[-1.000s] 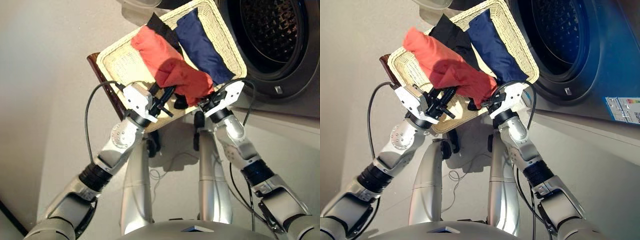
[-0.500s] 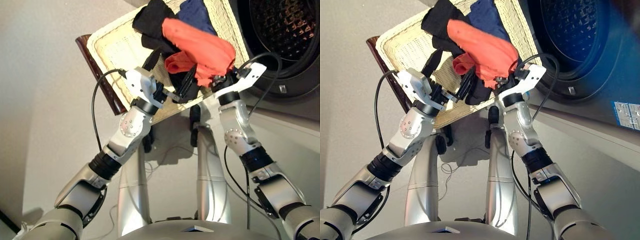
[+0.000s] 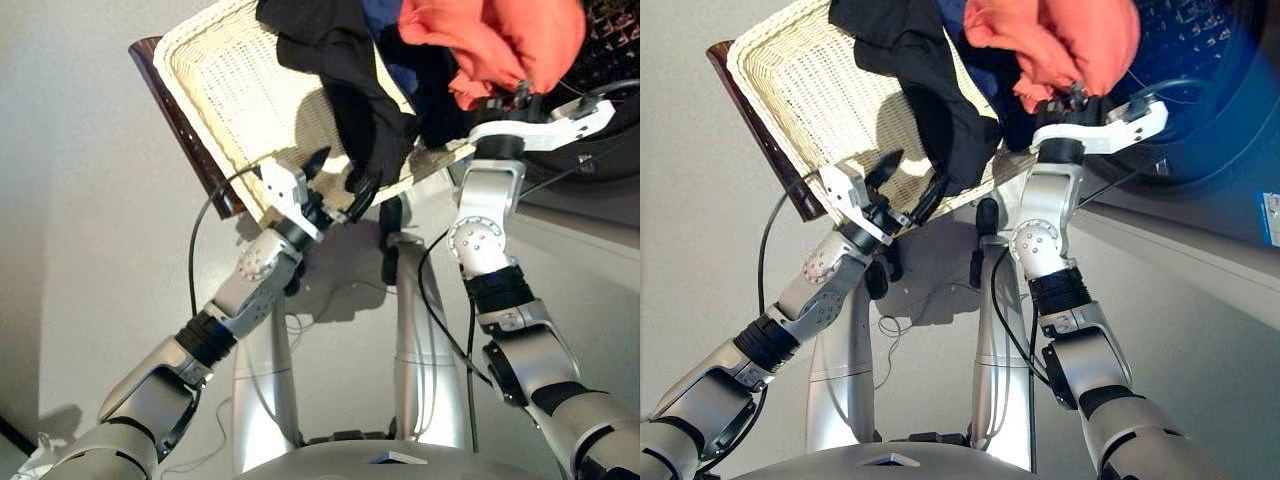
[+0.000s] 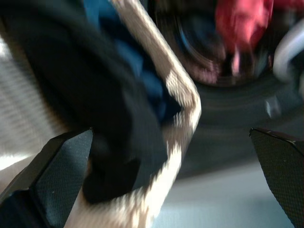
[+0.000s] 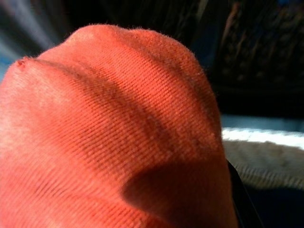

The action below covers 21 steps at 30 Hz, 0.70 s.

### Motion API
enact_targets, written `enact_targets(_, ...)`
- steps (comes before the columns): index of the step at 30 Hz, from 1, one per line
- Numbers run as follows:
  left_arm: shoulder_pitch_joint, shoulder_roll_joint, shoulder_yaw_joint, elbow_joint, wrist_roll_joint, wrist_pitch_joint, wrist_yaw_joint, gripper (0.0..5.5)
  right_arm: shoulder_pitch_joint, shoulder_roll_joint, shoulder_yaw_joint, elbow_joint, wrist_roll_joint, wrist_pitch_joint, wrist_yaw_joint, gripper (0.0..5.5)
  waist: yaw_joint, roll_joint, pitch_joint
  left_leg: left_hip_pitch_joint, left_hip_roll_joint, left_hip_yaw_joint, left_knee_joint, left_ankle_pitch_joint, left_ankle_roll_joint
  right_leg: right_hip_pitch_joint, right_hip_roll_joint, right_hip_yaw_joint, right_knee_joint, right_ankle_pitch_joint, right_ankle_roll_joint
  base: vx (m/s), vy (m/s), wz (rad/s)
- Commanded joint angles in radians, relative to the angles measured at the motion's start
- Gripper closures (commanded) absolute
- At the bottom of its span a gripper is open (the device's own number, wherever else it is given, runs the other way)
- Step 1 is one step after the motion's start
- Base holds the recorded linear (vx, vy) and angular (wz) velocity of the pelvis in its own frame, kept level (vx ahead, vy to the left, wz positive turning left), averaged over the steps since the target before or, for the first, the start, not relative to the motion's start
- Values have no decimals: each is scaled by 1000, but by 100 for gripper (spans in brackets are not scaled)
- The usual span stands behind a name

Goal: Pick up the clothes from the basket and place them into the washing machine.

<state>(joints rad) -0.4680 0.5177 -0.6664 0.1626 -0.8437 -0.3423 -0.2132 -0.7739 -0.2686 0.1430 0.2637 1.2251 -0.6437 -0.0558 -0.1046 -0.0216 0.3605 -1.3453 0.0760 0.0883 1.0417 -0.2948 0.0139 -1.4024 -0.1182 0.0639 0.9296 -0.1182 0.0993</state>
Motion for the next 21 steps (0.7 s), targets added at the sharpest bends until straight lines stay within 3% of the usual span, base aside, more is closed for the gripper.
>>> enact_targets(1, 23, 30, -25, -12, -5, -29, -57, 0, -90, -47, -66, -49, -1, -101, -4, 550, -10, -15, -30, -39, -1, 17, -37, 18, 10, 1, 10, -84, -27, -2, -55, 0, 0, 0)
enact_targets(9, 88, -18, 17, 141, -58, -4, -38, 0, -200, -127, -115, 114, 80, -119, -52, 550, -22, -42, -42, -61, 14, 14, -2, 1, 14, -28, 20, -96, 0, -13, -54, 0, 0, 0)
enact_targets(16, 90, 26, -19, 108, -29, -3, -41, 0, -419, -285, -74, 357, 147, -89, -92, 550, -25, -68, -53, -58, 23, 5, -22, 4, 4, -22, 18, -112, -13, -15, -56, 0, 0, 0)
enact_targets(21, 74, 81, -50, 19, -8, -3, -35, 0, -618, -375, 21, 610, 197, -27, -113, 550, -20, -74, -50, -55, 24, 10, -47, 13, -3, -17, 19, -117, -34, -7, -56, 0, 0, 0)
